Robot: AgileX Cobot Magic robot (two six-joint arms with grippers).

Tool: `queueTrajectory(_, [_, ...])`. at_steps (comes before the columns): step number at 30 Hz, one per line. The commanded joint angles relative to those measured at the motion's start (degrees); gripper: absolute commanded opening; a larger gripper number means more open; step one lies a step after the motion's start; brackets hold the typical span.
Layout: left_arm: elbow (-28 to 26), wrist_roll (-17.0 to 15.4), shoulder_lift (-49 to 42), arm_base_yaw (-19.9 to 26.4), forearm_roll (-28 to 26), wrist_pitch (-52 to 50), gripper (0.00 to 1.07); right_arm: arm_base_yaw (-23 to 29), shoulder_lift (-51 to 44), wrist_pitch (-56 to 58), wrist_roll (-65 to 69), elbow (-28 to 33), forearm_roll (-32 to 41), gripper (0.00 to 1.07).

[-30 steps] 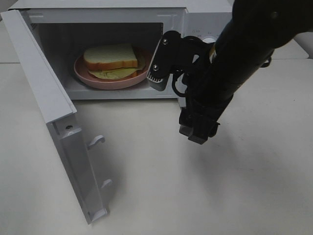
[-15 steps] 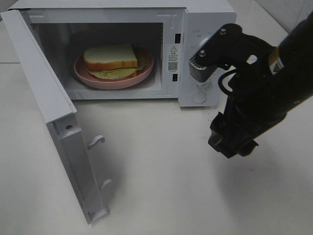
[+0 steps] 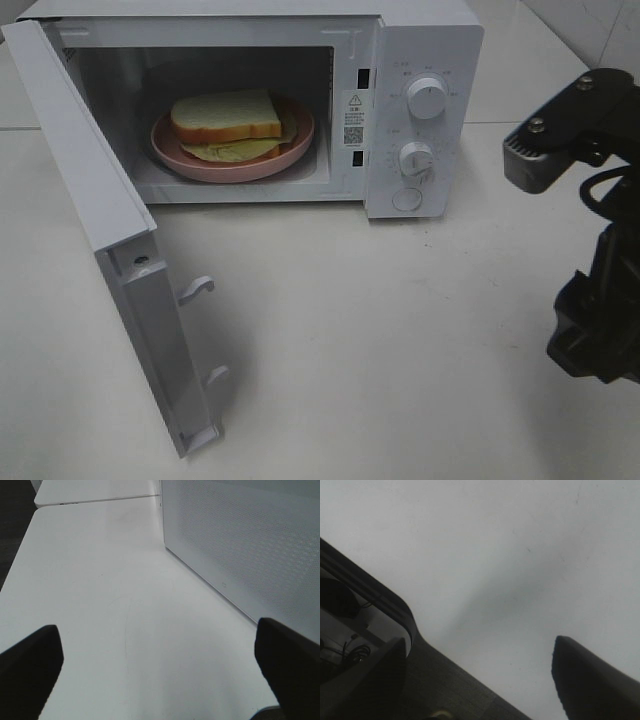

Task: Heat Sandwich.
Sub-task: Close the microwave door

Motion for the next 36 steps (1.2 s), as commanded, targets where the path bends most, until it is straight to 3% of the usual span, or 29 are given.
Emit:
queueTrajectory(1, [0.17,-0.34,-1.49,0.23,-0.17,-0.8,1.01,-0.11,-2.06,2.69,1.15,0.46,-0.06,0.76])
queueTrajectory(16, [0.17,-0.34,-1.49,0.23,-0.17,-0.8,1.01,-0.69,-13.69,5.27,7.05,6.93,-0.29,0.76])
queueTrajectory(26, [0.17,-0.34,-1.49,0.23,-0.17,-0.8,1.01,-16.44,-25.5,3.09,6.99,11.4,-0.29,0.76])
queueTrajectory(36, [0.17,-0.34,-1.49,0.23,-0.17,-0.8,1.01,-26.01,-42.46,2.41,6.36,16.04,-0.06,0.76])
